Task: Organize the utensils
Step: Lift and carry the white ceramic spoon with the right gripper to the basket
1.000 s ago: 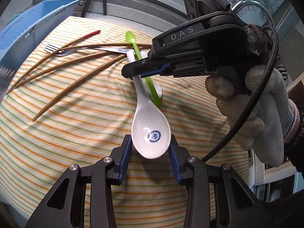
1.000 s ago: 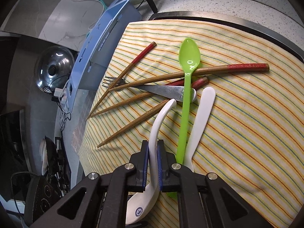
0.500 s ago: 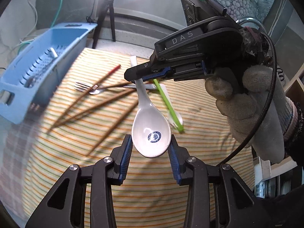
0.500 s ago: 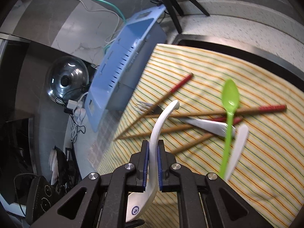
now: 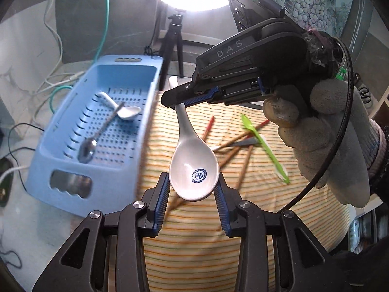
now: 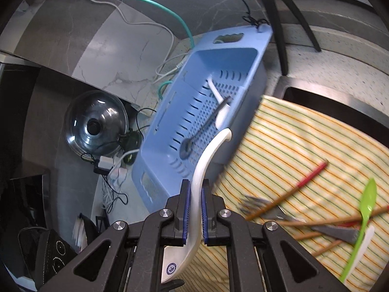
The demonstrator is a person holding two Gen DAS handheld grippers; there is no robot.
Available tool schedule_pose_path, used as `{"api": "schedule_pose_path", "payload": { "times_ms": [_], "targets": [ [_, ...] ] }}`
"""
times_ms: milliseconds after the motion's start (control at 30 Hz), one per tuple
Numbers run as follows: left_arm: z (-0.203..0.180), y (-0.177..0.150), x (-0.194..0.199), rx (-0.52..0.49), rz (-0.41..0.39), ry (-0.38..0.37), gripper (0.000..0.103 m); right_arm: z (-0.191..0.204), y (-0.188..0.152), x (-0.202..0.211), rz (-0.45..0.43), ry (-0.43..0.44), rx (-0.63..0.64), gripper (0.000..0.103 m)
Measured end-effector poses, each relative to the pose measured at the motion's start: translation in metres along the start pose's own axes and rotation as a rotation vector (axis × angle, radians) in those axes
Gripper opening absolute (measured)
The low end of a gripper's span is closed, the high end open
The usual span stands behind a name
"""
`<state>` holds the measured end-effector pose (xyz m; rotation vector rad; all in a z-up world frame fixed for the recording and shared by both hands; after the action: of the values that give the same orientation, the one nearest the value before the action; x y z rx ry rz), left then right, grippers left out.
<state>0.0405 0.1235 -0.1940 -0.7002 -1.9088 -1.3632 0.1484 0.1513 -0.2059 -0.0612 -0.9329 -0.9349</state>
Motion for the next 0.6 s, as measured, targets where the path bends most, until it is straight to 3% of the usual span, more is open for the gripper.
{"api": "schedule_pose_path", "payload": {
  "times_ms": [600],
  "targets": [
    [0.078,0.033,-0.021,-0.066,0.013,0.054,0.033,0.014,0.07,-0.062,-0.025,-0.044,-0.006,0.008]
  ]
}}
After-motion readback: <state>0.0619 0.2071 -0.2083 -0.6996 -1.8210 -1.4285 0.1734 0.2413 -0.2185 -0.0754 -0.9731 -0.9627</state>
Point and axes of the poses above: each gripper's, at about its wrist camera, not at the fingertips, and x roughly against the way its jaws point, z to its left, y to its top, the point moved 8 cm from there along -x, roughly the way its jaws point, and after that the axes turned 4 degrees about x, right-handed, at the moved point
